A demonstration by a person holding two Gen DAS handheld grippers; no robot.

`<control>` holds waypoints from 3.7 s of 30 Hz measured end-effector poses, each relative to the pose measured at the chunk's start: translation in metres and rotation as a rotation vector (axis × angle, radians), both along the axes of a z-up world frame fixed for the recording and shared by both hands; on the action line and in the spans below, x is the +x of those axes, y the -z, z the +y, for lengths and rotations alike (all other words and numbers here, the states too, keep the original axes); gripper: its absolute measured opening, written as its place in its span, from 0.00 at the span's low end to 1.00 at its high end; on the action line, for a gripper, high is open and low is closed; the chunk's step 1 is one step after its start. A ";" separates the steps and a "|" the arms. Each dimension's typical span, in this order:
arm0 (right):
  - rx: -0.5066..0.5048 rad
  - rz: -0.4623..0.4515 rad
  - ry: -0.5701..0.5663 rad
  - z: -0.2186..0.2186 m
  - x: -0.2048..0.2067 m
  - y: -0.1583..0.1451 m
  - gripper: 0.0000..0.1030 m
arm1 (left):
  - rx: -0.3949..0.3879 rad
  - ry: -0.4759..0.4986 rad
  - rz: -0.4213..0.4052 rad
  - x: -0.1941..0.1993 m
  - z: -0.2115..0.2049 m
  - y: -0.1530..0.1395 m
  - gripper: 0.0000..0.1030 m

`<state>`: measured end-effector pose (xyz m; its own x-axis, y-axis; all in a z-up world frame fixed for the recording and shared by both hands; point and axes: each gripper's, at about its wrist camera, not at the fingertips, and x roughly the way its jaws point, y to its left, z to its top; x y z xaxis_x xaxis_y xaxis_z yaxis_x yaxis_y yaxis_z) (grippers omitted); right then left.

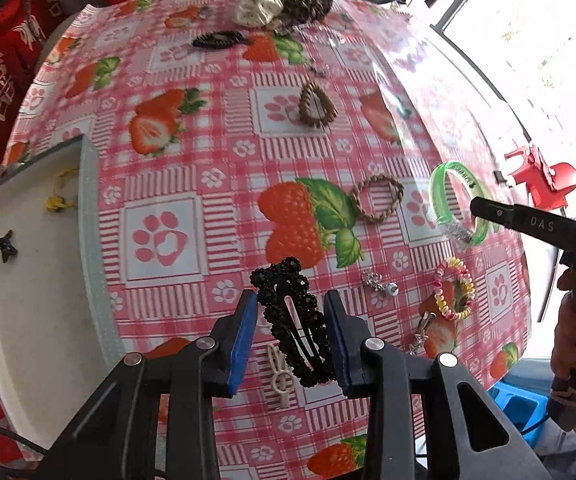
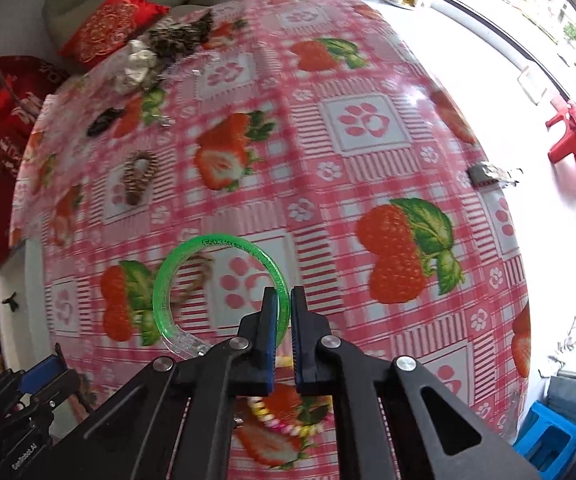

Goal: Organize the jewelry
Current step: 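Carry the black barrette and green bangle with both grippers over the white tray, then open the right gripper releasing the bangle while the left releases the barrette into the tray, then grasp the brown braided bracelet with the left gripper while the right grasps the pastel beaded bracelet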

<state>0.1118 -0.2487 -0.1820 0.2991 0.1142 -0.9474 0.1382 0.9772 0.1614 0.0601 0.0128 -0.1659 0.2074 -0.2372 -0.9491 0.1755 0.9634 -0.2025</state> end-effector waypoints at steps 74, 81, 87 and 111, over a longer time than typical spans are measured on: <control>0.013 -0.024 -0.744 0.418 0.076 0.005 0.35 | 0.212 -0.434 -0.044 0.013 0.258 0.039 0.41; 0.071 -0.044 -0.669 0.380 0.068 -0.018 0.40 | 0.226 -0.415 -0.064 0.014 0.246 0.026 0.70; 0.098 -0.028 -0.606 0.340 0.058 -0.024 0.41 | 0.235 -0.390 -0.085 0.011 0.230 0.012 0.76; 0.115 0.012 -0.223 0.131 0.009 -0.027 0.74 | 0.200 -0.091 -0.110 0.016 0.078 -0.013 1.00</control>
<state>0.1204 -0.1182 -0.1552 0.2433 0.2835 -0.9276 -0.0764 0.9590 0.2730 0.0757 0.0903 -0.1530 0.3236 -0.0223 -0.9459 0.0966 0.9953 0.0096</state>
